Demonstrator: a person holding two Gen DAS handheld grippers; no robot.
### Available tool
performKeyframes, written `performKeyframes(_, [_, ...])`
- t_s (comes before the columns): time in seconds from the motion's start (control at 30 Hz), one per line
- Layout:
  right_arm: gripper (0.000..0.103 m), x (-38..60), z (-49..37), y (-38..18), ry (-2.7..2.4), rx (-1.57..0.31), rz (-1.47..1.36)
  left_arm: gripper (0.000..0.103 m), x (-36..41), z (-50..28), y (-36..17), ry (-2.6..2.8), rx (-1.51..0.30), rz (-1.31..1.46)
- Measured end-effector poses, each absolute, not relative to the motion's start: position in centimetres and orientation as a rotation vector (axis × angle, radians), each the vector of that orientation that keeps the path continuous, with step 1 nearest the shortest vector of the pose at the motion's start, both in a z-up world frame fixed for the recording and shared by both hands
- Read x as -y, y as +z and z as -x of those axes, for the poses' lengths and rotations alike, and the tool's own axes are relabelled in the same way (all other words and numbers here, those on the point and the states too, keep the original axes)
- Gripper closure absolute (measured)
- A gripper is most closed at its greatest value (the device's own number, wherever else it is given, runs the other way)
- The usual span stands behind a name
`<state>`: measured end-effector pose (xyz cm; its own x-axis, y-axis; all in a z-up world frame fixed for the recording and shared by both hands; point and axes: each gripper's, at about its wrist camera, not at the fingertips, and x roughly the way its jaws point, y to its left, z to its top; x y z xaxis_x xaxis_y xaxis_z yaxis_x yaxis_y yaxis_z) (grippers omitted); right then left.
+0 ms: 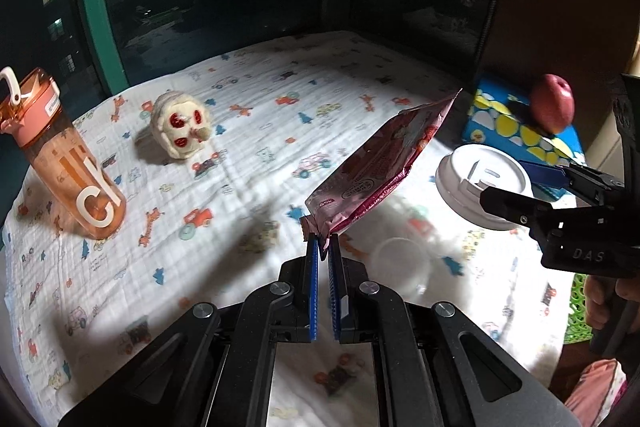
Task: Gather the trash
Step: 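Carry wrapper and lidded cup to the green basket and open both tools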
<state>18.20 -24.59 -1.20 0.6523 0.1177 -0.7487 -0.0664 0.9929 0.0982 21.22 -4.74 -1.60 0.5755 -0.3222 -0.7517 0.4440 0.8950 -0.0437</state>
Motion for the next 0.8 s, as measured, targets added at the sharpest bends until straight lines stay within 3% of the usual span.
performKeyframes(0.8, [0.023,39.5,3.6,1.7,-0.22,-0.773,-0.197,0.098,22.1,-6.4,0.3,-0.813,-0.812,-0.25])
